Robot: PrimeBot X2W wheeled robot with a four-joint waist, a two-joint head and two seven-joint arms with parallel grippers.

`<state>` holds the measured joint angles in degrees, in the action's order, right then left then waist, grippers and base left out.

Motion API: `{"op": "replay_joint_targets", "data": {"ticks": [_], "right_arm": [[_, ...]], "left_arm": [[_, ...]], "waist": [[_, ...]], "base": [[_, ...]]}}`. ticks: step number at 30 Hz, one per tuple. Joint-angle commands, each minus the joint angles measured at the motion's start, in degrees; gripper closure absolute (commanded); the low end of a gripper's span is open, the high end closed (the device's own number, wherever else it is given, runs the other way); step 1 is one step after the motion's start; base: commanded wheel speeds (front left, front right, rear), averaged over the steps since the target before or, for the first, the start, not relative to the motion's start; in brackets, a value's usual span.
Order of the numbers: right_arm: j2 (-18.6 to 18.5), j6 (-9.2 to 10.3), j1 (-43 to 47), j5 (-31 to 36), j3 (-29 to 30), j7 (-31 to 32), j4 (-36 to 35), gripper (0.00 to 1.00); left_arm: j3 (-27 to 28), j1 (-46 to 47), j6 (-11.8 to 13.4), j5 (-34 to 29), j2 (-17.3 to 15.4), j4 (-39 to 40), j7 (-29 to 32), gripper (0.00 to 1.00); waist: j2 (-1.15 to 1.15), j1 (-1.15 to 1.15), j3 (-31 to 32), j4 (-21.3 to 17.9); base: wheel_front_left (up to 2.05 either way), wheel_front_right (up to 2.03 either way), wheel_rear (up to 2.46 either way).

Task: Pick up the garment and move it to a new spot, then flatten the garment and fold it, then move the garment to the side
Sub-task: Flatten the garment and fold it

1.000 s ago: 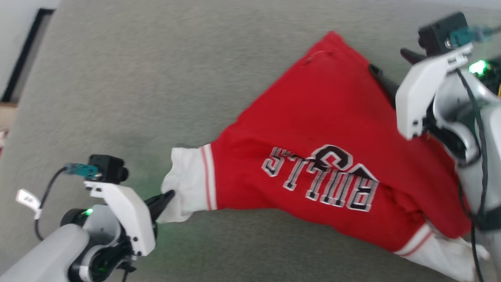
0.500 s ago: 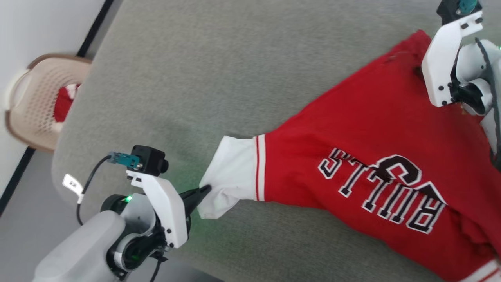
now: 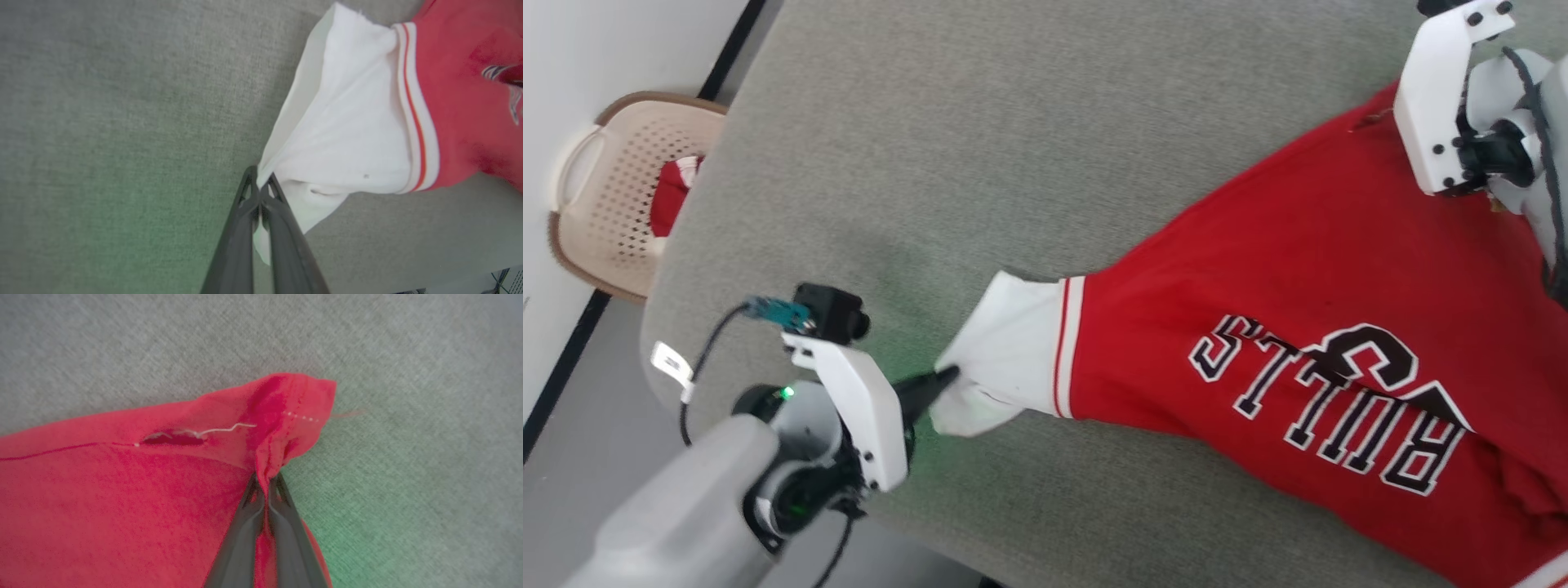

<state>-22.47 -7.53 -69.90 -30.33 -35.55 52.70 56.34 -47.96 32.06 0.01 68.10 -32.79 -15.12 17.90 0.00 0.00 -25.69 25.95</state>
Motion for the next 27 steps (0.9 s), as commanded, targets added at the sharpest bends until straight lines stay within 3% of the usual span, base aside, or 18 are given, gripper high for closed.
{"op": "replay_joint_targets", "data": {"ticks": [1, 6, 12, 19, 27], "right_arm": [[-1.18, 0.13, 3.61, 0.54, -1.32, 0.39, 3.67, 1.00], [-0.72, 0.20, 0.27, 0.37, -0.59, -4.19, 1.04, 1.00], [-0.56, 0.17, -0.50, -0.72, 0.02, -9.34, -3.89, 1.00], [-2.36, 0.17, 0.60, -1.85, 2.92, -11.09, -9.73, 1.00], [-2.34, 0.18, 1.50, -0.24, 9.53, -10.70, -15.33, 1.00]], "left_arm": [[0.86, 1.49, 0.22, 0.32, -0.94, -0.40, 0.08, 1.00], [2.19, 3.41, 0.96, -0.22, -3.22, -0.14, 0.58, 1.00], [4.96, 8.45, 2.71, -1.42, -9.43, 1.34, 3.33, 1.00], [5.95, 16.99, 3.86, -5.28, -15.82, 3.55, 9.04, 1.00], [6.21, 26.95, 2.21, -9.57, -16.88, 0.23, 12.27, 1.00]], "waist": [[0.00, 0.00, 0.42, -1.39], [0.00, 0.00, 1.48, -4.25], [0.00, 0.00, 4.58, -9.20], [0.00, 0.00, 8.01, -14.27], [0.00, 0.00, 11.52, -18.76]], "base": [[0.00, 0.00, 0.00], [0.00, 0.00, 0.00], [0.00, 0.00, 0.00], [0.00, 0.00, 0.00], [0.00, 0.00, 0.00]]}}
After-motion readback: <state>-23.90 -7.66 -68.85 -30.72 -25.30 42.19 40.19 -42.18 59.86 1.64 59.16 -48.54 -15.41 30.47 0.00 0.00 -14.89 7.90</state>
